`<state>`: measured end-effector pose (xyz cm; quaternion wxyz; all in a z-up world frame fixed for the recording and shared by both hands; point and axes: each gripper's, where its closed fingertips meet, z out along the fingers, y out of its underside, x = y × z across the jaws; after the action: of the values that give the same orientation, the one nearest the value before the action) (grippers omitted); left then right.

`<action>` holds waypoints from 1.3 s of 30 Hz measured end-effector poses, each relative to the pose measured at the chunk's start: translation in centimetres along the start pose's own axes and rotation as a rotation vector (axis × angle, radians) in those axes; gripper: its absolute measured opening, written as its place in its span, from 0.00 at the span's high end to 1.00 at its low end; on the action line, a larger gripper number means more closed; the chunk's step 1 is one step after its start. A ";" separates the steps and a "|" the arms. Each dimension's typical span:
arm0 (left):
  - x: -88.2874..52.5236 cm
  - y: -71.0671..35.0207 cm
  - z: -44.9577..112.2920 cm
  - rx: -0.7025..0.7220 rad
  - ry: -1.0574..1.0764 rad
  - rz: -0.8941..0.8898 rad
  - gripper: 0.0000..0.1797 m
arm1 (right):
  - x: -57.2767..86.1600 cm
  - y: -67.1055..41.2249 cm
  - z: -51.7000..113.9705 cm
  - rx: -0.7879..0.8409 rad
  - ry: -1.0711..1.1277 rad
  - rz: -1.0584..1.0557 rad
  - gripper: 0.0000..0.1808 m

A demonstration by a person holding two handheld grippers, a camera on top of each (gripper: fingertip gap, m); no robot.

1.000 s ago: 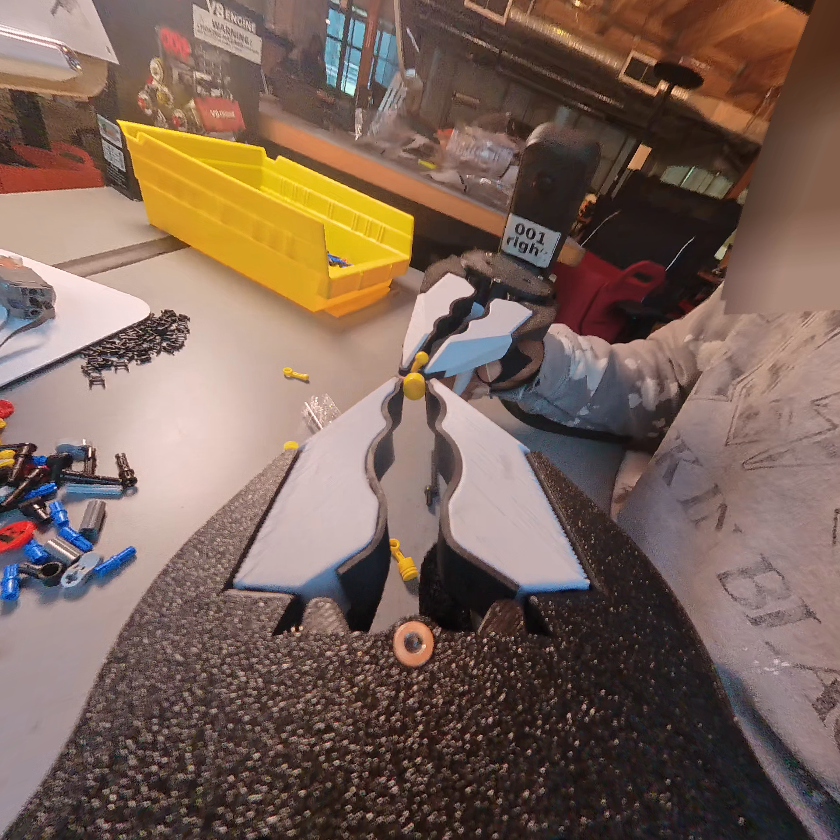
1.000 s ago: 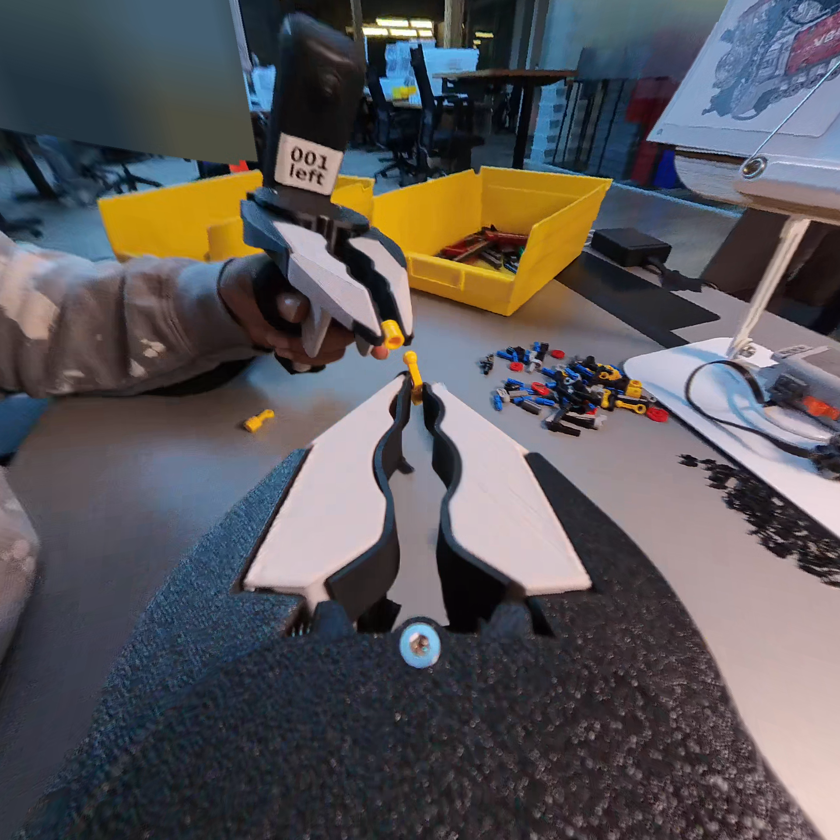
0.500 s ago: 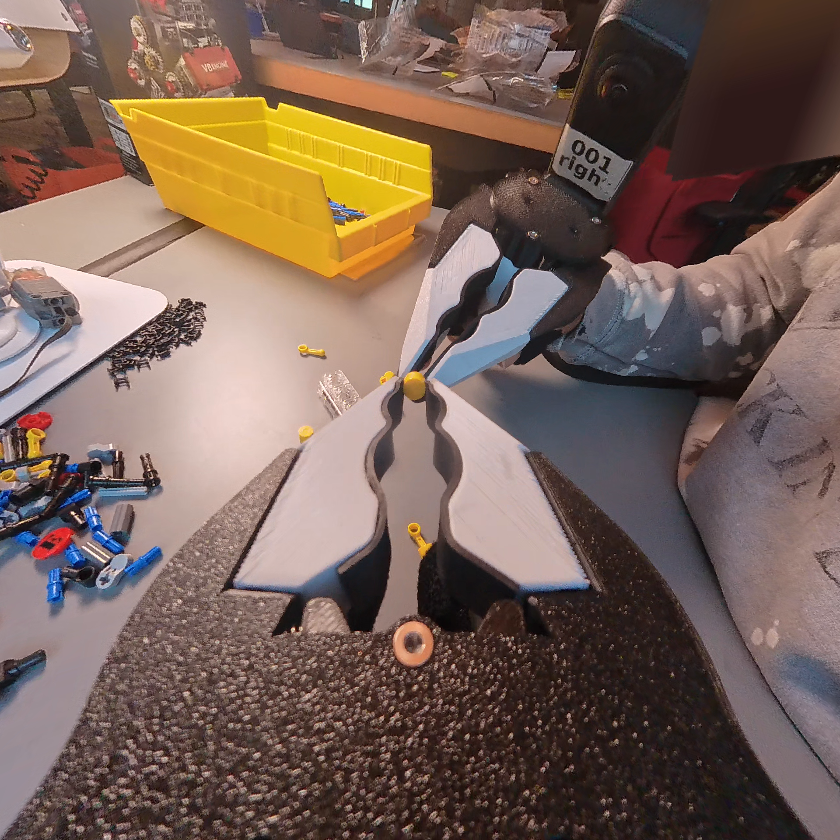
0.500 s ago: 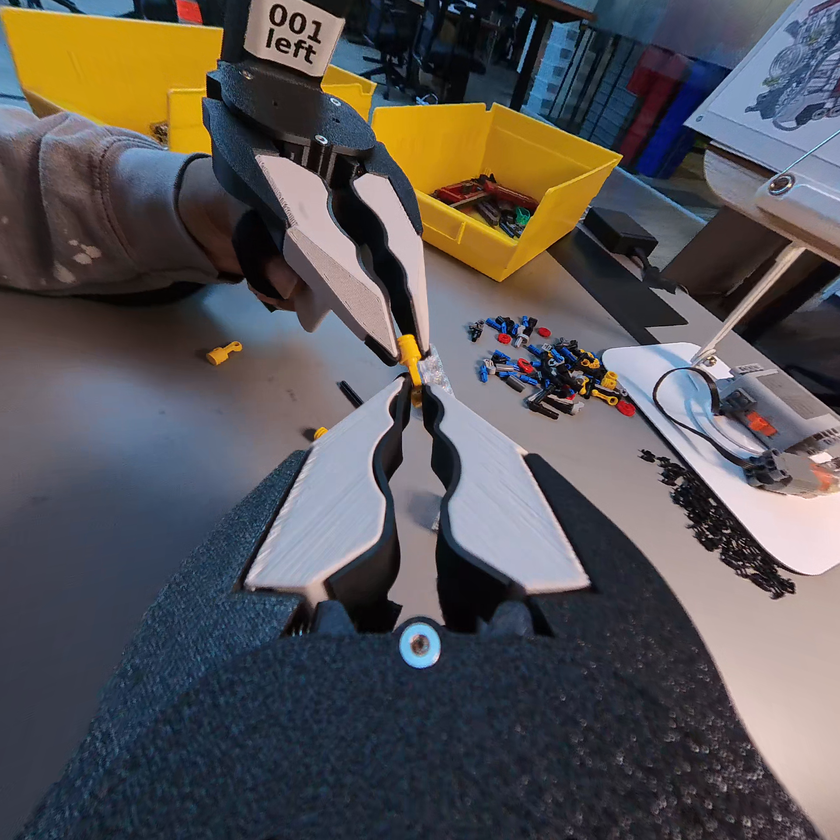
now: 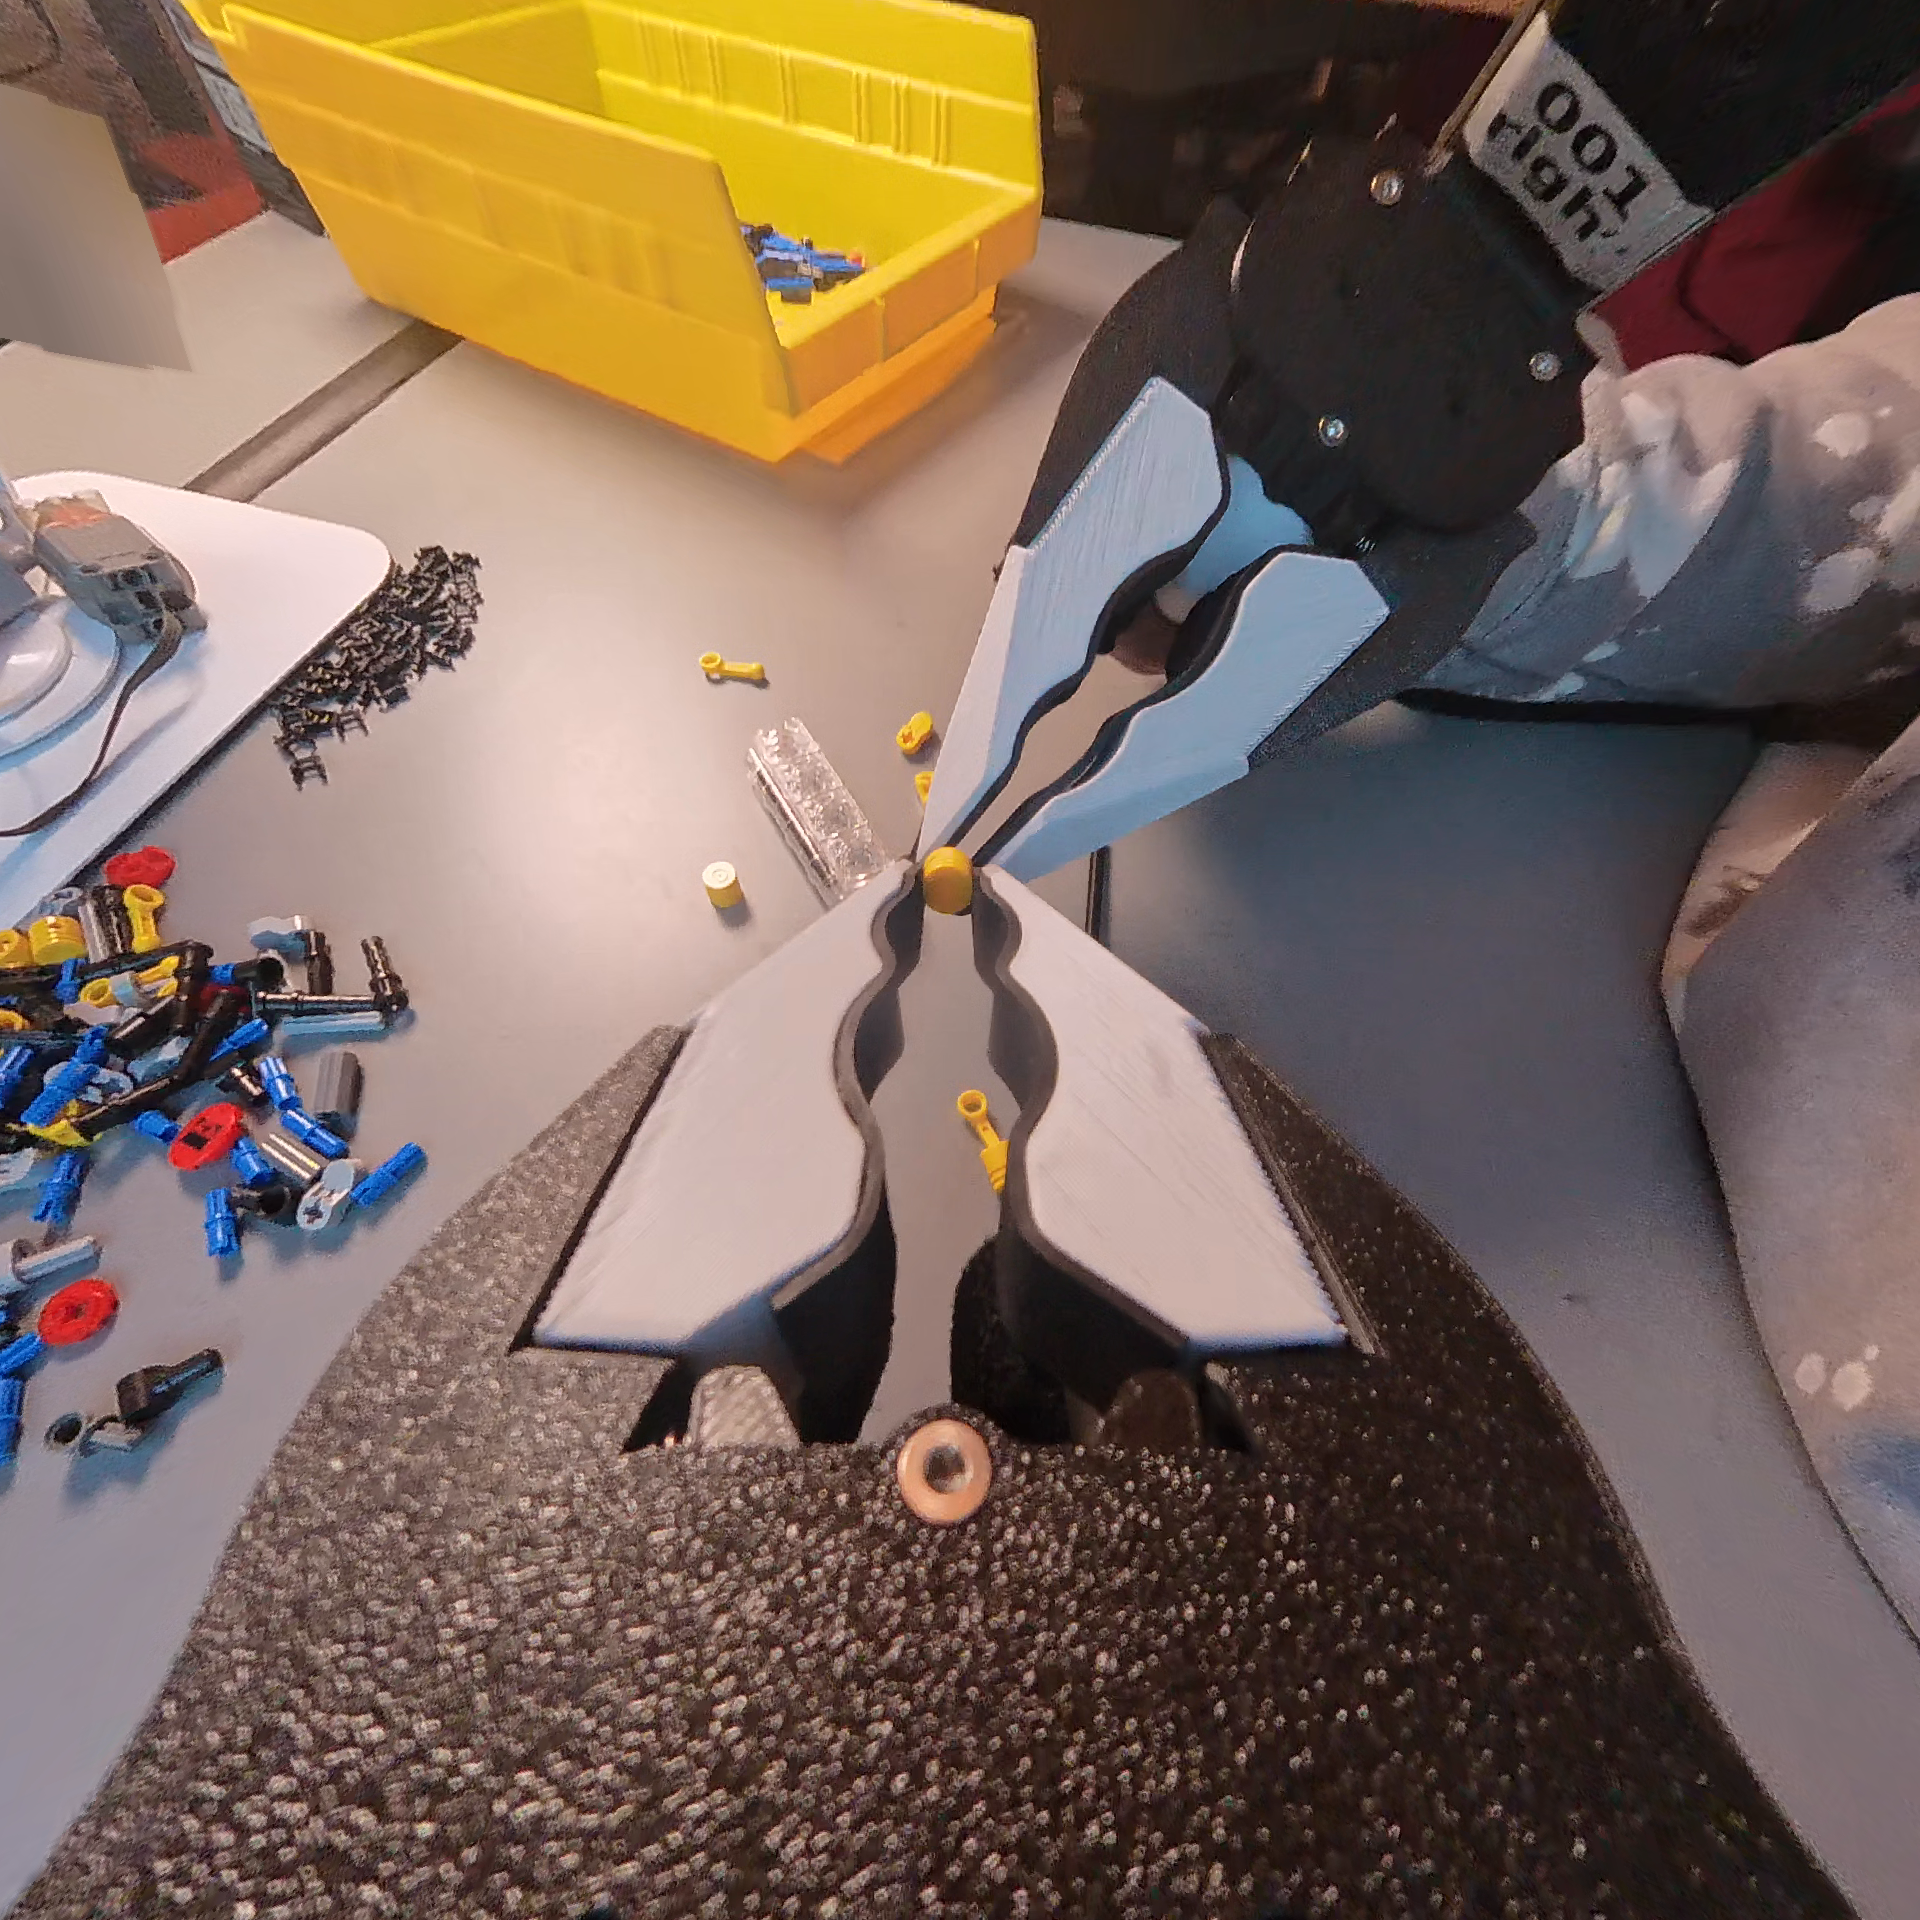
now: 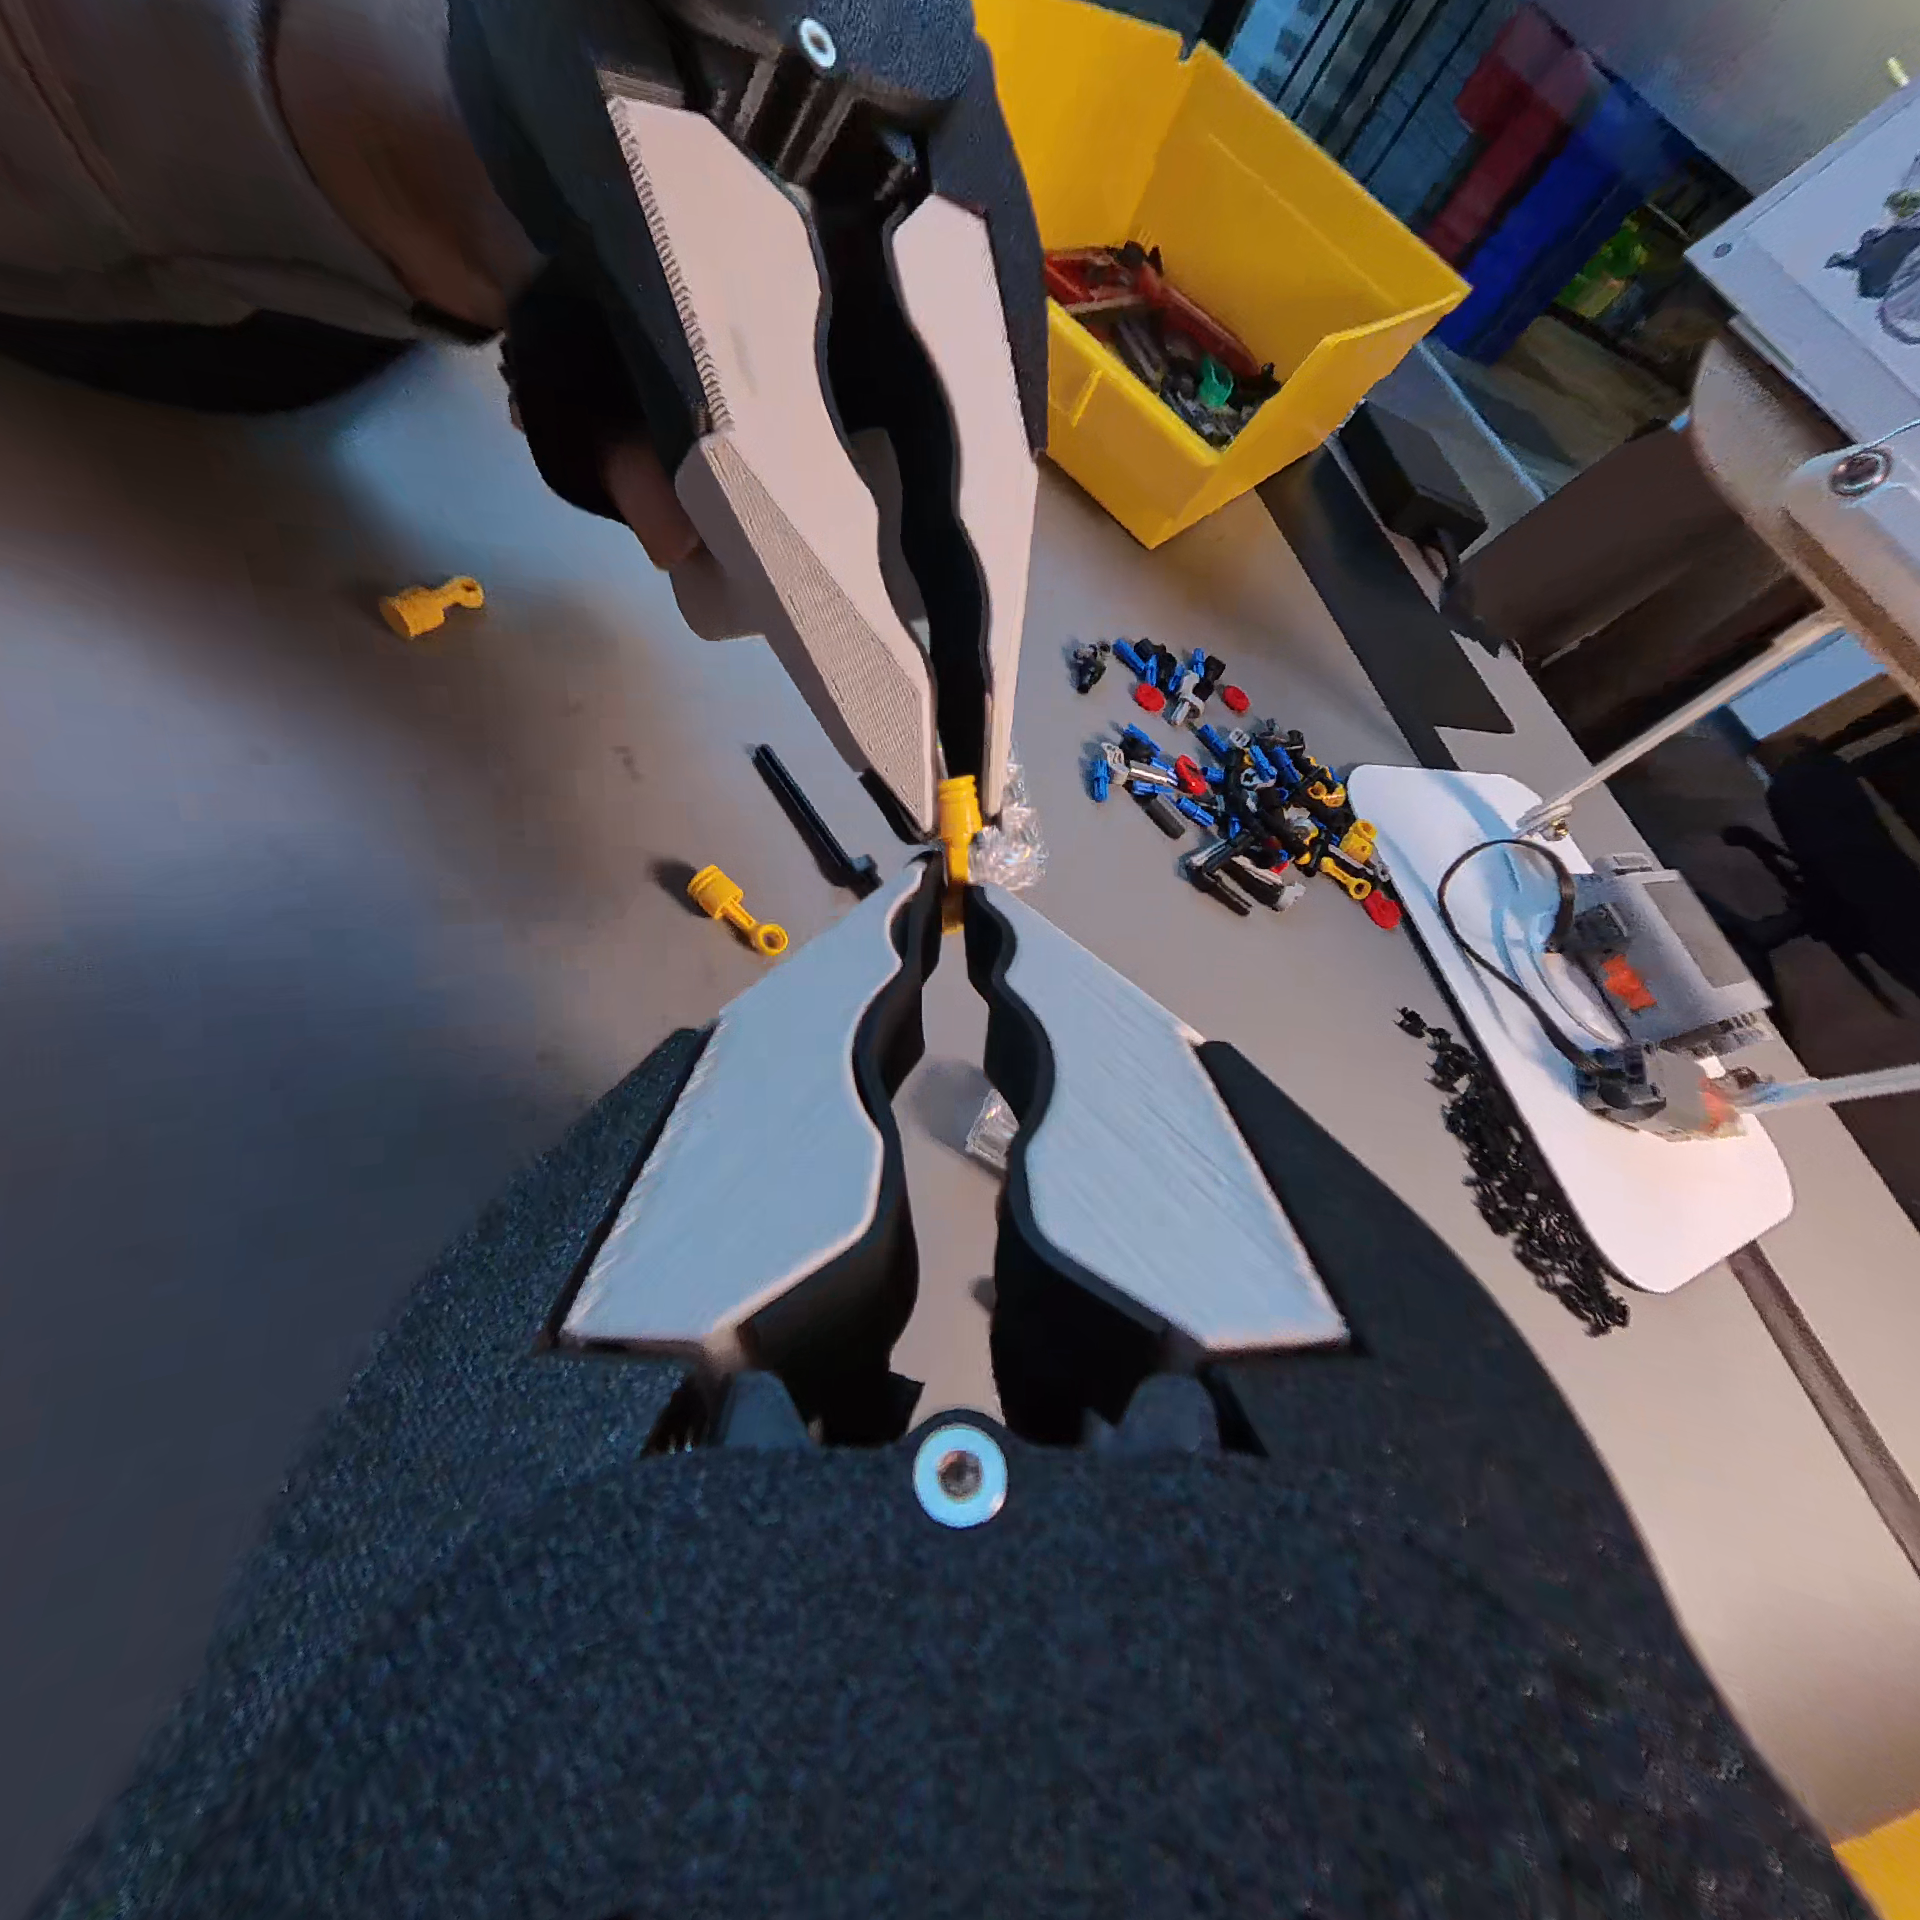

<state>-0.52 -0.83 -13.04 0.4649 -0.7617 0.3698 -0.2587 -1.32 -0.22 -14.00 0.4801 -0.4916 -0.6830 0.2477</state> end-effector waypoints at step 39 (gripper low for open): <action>0.4 -0.4 1.2 0.116 0.215 -0.402 0.91 | -0.1 0.4 -1.0 0.056 -0.094 0.012 0.98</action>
<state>0.68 -0.44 -13.20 0.4050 -0.7600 0.2426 -0.4466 -0.20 -0.27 -13.96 0.4596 -0.4700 -0.6945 0.2926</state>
